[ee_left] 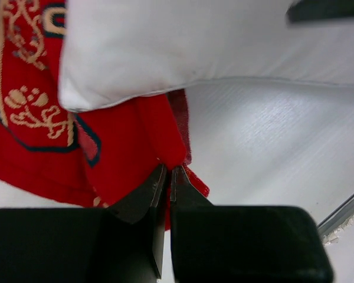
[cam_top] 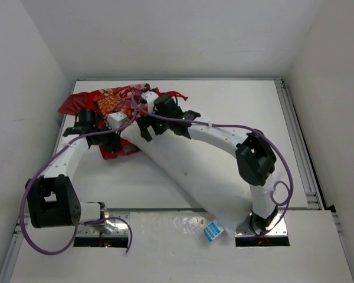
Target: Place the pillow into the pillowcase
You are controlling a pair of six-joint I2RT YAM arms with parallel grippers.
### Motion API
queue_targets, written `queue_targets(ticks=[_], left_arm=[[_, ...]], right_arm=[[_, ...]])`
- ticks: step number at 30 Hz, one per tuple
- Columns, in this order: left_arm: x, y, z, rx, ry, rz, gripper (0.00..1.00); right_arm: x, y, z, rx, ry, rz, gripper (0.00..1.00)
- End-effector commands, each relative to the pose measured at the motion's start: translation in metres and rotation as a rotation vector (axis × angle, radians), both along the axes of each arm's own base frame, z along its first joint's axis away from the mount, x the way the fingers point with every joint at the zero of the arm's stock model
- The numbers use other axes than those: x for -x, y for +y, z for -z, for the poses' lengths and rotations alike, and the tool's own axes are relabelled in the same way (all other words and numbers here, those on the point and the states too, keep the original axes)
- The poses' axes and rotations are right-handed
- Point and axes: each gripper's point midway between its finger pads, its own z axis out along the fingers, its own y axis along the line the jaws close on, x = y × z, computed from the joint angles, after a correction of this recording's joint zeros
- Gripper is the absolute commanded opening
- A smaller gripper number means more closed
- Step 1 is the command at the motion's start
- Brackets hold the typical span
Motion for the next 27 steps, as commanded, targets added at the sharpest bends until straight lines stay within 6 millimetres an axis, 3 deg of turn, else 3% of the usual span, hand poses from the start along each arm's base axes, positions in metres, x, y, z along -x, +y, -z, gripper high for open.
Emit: queue_targets(ticks=[1, 2, 4, 5, 6, 7, 10, 11, 12, 13, 15, 17, 20, 21, 25, 27], left_arm=[[-0.002, 0.004, -0.012, 0.053, -0.038, -0.032, 0.0], [-0.001, 0.007, -0.009, 0.05, -0.031, -0.046, 0.0], [0.0, 0.011, 0.0, 0.043, -0.017, -0.077, 0.0], [-0.001, 0.013, -0.001, 0.042, -0.02, -0.09, 0.0], [-0.004, 0.015, -0.002, 0.044, -0.031, -0.103, 0.0], [-0.005, 0.016, -0.002, 0.045, -0.034, -0.104, 0.0], [-0.012, 0.022, -0.002, 0.023, -0.052, -0.134, 0.0], [-0.014, 0.024, -0.002, 0.015, -0.054, -0.142, 0.0], [-0.017, 0.027, -0.002, 0.009, -0.061, -0.151, 0.0], [-0.021, 0.035, -0.003, -0.006, -0.069, -0.175, 0.0], [-0.03, 0.045, -0.003, -0.022, -0.083, -0.217, 0.0], [-0.043, 0.053, -0.004, -0.016, -0.092, -0.271, 0.0], [-0.059, 0.053, -0.013, 0.019, -0.082, -0.293, 0.0], [-0.068, 0.047, -0.027, 0.056, -0.105, -0.263, 0.0], [-0.055, 0.011, -0.04, 0.108, -0.092, -0.08, 0.0], [-0.043, 0.002, -0.037, 0.086, -0.117, 0.026, 0.0]], right_arm=[[0.002, -0.004, 0.037, 0.019, 0.051, 0.066, 0.99], [0.002, -0.005, 0.047, 0.019, 0.065, 0.084, 0.99], [-0.007, -0.013, 0.07, 0.061, 0.101, 0.195, 0.81], [-0.009, -0.017, 0.073, 0.082, 0.117, 0.225, 0.63], [-0.01, -0.021, 0.083, 0.104, 0.132, 0.256, 0.22], [-0.011, -0.027, 0.086, 0.125, 0.128, 0.283, 0.03], [0.001, -0.042, 0.085, 0.134, 0.133, 0.261, 0.0], [0.002, -0.04, 0.073, 0.091, 0.116, 0.235, 0.0], [0.003, -0.044, 0.043, 0.041, 0.066, 0.207, 0.0], [0.015, -0.051, 0.049, 0.005, 0.073, 0.149, 0.0], [0.038, -0.057, 0.022, -0.111, 0.029, 0.021, 0.0], [0.059, -0.061, 0.01, -0.181, 0.049, -0.106, 0.0], [0.081, -0.072, 0.02, -0.121, 0.083, -0.186, 0.0], [0.088, -0.075, 0.033, -0.081, 0.129, -0.19, 0.0], [0.082, -0.065, 0.044, -0.084, 0.189, -0.151, 0.0], [0.075, -0.052, 0.035, -0.111, 0.168, -0.147, 0.0]])
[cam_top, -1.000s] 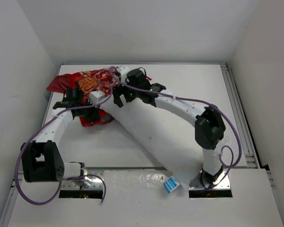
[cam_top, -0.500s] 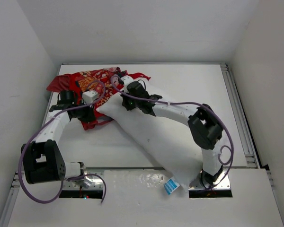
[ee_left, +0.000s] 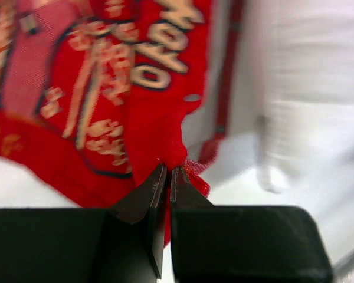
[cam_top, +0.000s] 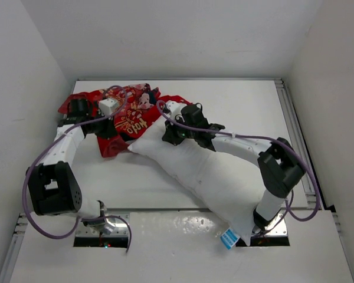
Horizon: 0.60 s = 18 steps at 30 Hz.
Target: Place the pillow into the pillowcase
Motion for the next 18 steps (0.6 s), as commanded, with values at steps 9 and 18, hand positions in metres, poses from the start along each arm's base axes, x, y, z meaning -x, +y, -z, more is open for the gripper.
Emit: queue_targets(ticks=[9, 18], left_arm=[[0.099, -0.055, -0.016, 0.039, -0.019, 0.586, 0.0], [0.106, -0.054, -0.009, 0.002, -0.023, 0.644, 0.0]], right_arm=[[-0.037, 0.011, 0.013, 0.001, 0.111, 0.336, 0.0], [-0.056, -0.009, 0.009, -0.067, 0.15, 0.597, 0.0]])
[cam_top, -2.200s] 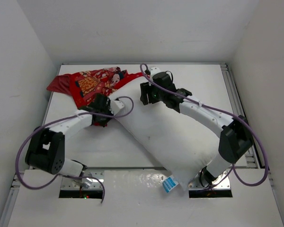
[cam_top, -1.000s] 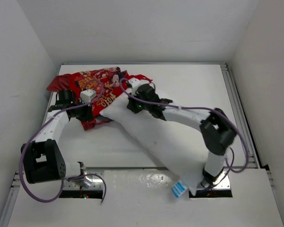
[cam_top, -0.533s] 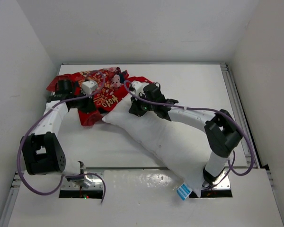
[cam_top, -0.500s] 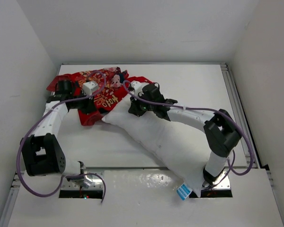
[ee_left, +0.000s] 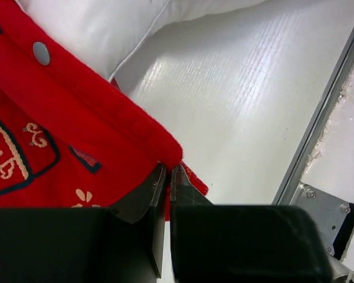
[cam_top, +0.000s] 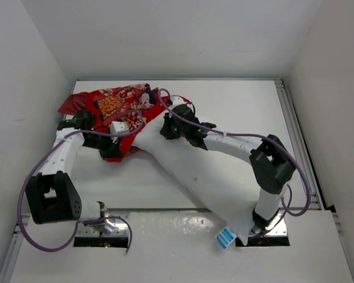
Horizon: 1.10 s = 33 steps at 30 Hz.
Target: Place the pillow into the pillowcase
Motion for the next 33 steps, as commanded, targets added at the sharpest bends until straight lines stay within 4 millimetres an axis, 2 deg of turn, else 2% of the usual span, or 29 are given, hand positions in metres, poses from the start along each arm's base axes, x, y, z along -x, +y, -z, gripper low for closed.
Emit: queue_targets(ticks=[1, 4, 5, 7, 8, 10, 12, 13, 14, 15, 17, 18, 19, 20, 22, 27, 30, 32, 33], left_arm=[[0.0, -0.013, -0.009, 0.046, -0.043, 0.036, 0.0], [-0.009, -0.028, -0.012, 0.079, -0.058, 0.036, 0.0], [-0.01, -0.032, -0.012, 0.083, -0.054, 0.037, 0.04], [-0.012, -0.038, -0.009, 0.071, -0.052, 0.047, 0.23], [-0.01, -0.044, -0.006, 0.064, -0.044, 0.067, 0.46], [-0.014, -0.042, -0.008, 0.051, -0.041, 0.053, 0.65], [-0.021, -0.04, -0.013, 0.067, -0.04, 0.024, 0.68], [-0.03, -0.034, -0.022, 0.096, -0.045, -0.031, 0.78], [-0.038, -0.028, -0.026, 0.11, -0.045, -0.085, 0.8], [-0.054, -0.025, -0.032, 0.113, -0.092, -0.121, 0.8], [-0.078, -0.019, -0.033, 0.084, -0.09, -0.284, 0.69], [-0.085, -0.017, -0.028, 0.042, -0.101, -0.317, 0.65], [-0.093, 0.001, -0.017, -0.063, -0.115, -0.393, 0.63], [-0.096, -0.009, -0.009, -0.095, -0.114, -0.379, 0.65], [-0.1, -0.01, 0.003, -0.127, -0.079, -0.389, 0.76], [-0.101, -0.012, 0.028, -0.166, -0.016, -0.394, 0.77], [-0.101, -0.016, 0.042, -0.163, 0.032, -0.38, 0.73], [-0.097, -0.021, 0.049, -0.146, 0.082, -0.35, 0.61], [-0.096, -0.023, 0.049, -0.144, 0.091, -0.33, 0.52]], right_arm=[[-0.016, -0.012, 0.0, -0.027, 0.03, 0.169, 0.0], [-0.001, 0.018, 0.007, -0.046, 0.042, 0.093, 0.0], [0.009, 0.031, 0.006, -0.045, 0.04, 0.048, 0.0], [0.019, 0.039, 0.014, -0.007, 0.036, -0.007, 0.0], [0.028, 0.042, 0.019, 0.013, 0.042, -0.039, 0.0], [0.036, 0.038, 0.026, 0.043, 0.051, -0.073, 0.0], [0.039, 0.032, 0.03, 0.069, 0.051, -0.089, 0.01], [0.041, 0.03, 0.03, 0.078, 0.048, -0.09, 0.02], [0.041, 0.024, 0.034, 0.098, 0.061, -0.086, 0.04], [0.042, 0.023, 0.035, 0.103, 0.063, -0.085, 0.03], [0.041, 0.02, 0.038, 0.108, 0.071, -0.081, 0.03], [0.041, 0.021, 0.036, 0.103, 0.069, -0.084, 0.03], [0.042, 0.023, 0.037, 0.102, 0.07, -0.085, 0.02], [0.041, 0.023, 0.036, 0.096, 0.071, -0.085, 0.02], [0.041, 0.024, 0.037, 0.094, 0.074, -0.087, 0.02], [0.043, 0.024, 0.036, 0.092, 0.076, -0.095, 0.01], [0.044, 0.024, 0.037, 0.093, 0.081, -0.101, 0.0], [0.046, 0.024, 0.038, 0.092, 0.088, -0.106, 0.0], [0.047, 0.024, 0.039, 0.094, 0.088, -0.108, 0.0]])
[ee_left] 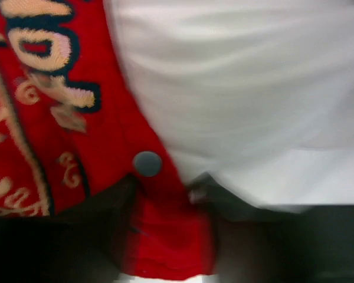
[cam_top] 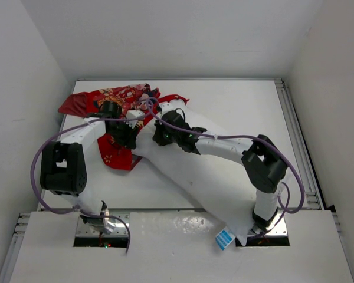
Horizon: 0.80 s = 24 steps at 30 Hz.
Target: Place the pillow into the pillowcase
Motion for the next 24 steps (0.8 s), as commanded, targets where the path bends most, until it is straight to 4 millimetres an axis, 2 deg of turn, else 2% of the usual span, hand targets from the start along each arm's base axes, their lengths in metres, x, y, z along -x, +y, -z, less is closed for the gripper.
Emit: queue_targets(ticks=[1, 2, 3, 8, 11, 12, 13, 15, 17, 18, 21, 24], left_arm=[[-0.016, -0.012, -0.017, 0.056, -0.028, 0.041, 0.27], [-0.01, -0.015, -0.016, 0.074, 0.006, 0.058, 0.11], [-0.013, -0.021, -0.026, 0.119, -0.003, 0.075, 0.0], [-0.004, -0.043, -0.071, 0.235, -0.028, 0.16, 0.0], [-0.009, -0.054, -0.112, 0.291, -0.092, 0.183, 0.0], [-0.01, -0.055, -0.117, 0.301, -0.101, 0.189, 0.0], [-0.009, -0.056, -0.125, 0.306, -0.113, 0.189, 0.02], [-0.011, -0.057, -0.135, 0.306, -0.136, 0.192, 0.15], [-0.012, -0.056, -0.138, 0.284, -0.158, 0.196, 0.12], [-0.015, -0.051, -0.136, 0.254, -0.166, 0.185, 0.0], [-0.018, -0.044, -0.129, 0.219, -0.16, 0.167, 0.0], [-0.017, -0.047, -0.131, 0.241, -0.15, 0.176, 0.0]], right_arm=[[0.024, -0.009, 0.024, 0.063, 0.084, -0.046, 0.0], [0.023, -0.011, 0.023, 0.064, 0.083, -0.046, 0.0], [0.025, -0.012, 0.024, 0.068, 0.081, -0.05, 0.0], [0.03, -0.011, 0.02, 0.061, 0.068, -0.086, 0.0], [0.031, -0.015, 0.007, 0.041, 0.047, -0.084, 0.0], [0.032, -0.016, 0.01, 0.046, 0.052, -0.084, 0.0], [0.028, -0.012, -0.006, 0.005, 0.01, -0.08, 0.0], [0.025, -0.016, -0.016, -0.012, -0.016, -0.062, 0.0], [0.019, -0.018, -0.027, -0.041, -0.029, -0.041, 0.0], [0.015, -0.022, -0.027, -0.048, -0.02, -0.028, 0.0], [0.013, -0.024, -0.026, -0.059, -0.007, -0.025, 0.0], [0.014, -0.024, -0.021, -0.058, 0.008, -0.018, 0.0]])
